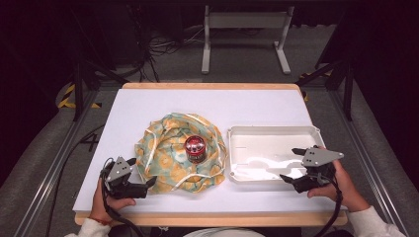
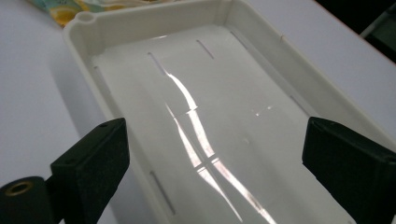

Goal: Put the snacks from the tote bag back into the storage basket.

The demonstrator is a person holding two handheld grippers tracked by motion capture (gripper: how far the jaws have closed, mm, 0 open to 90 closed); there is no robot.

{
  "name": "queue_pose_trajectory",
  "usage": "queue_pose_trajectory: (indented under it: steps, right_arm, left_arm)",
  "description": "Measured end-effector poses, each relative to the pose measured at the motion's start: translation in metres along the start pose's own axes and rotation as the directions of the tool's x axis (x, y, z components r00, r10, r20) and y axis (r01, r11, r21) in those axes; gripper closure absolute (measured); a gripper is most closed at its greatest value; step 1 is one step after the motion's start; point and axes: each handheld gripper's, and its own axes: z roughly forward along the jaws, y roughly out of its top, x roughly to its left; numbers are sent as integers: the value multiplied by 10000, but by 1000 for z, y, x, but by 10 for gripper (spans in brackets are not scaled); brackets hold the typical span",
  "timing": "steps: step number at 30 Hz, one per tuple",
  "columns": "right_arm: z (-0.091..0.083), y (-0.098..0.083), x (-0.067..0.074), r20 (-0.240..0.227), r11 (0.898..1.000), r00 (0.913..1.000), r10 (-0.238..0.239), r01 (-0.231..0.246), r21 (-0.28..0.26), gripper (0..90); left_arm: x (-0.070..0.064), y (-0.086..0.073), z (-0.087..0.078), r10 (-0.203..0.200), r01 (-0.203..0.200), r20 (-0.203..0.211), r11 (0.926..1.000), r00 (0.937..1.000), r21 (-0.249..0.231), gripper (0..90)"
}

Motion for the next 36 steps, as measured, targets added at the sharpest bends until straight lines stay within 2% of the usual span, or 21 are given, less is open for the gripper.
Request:
queue_pose_trajectory:
  steps: [2,4,8,9,10,12,13,14,16,20,21,25,27,28,29,32,36]
  right_arm:
    - [4,6,-1,251,9995,9996,-112,120,-287,85]
    - [6,10,-1,272,9995,9996,-120,128,-286,86]
    - [22,31,1,-56,9971,9976,-691,689,-324,107]
    - [22,31,1,-56,9971,9976,-691,689,-324,107]
    - [29,43,2,-132,9943,9948,-1010,1005,-364,120]
    - [32,48,3,-307,9936,9938,-1066,1054,-400,123]
    - [39,60,4,-411,9907,9903,-1330,1316,-346,123]
    - [39,60,4,-411,9907,9903,-1330,1316,-346,123]
    - [49,74,6,-647,9867,9846,-1622,1611,-222,129]
    - [66,100,10,-1196,9753,9682,-2199,2208,-57,136]
    - [69,105,11,-1188,9726,9657,-2309,2324,-18,136]
    - [76,125,15,-1418,9685,9581,-2490,2465,-351,146]
    - [76,125,15,-1418,9685,9581,-2490,2465,-351,146]
    - [83,135,17,-1473,9654,9541,-2609,2589,-330,147]
    - [83,135,17,-1473,9654,9541,-2609,2589,-330,147]
    - [89,144,19,-1899,9687,9500,-2480,2441,-443,150]
    - [96,154,23,-2035,9648,9432,-2626,2604,-378,154]
  left_arm:
    - [0,0,0,-15,16,18,10000,10000,-79,33]
    - [0,1,0,-16,16,0,10000,10000,-34,34]
    - [-1,0,0,90,-89,-46,9999,9999,70,37]
    - [-1,0,0,90,-89,-46,9999,9999,70,37]
    - [-1,0,-1,56,-56,-39,10000,10000,57,38]
    - [-1,0,-1,52,-51,-38,9999,10000,90,38]
    - [-1,0,0,65,-65,-25,9999,10000,111,38]
    - [-1,0,0,65,-65,-25,9999,10000,111,38]
    - [-1,0,0,59,-60,25,9999,10000,162,38]
    - [-1,0,0,98,-98,41,9998,9999,159,38]
    - [-1,0,0,84,-84,44,9999,10000,145,38]
    - [-1,0,-1,127,-128,55,9999,9999,114,39]
    - [-1,0,-1,115,-116,76,9999,9999,108,39]
    - [-1,0,0,132,-134,111,9998,9999,111,38]
    - [-1,0,0,132,-134,111,9998,9999,111,39]
    - [-1,0,0,145,-146,110,9998,9998,100,38]
    - [-2,0,0,177,-179,144,9997,9997,153,40]
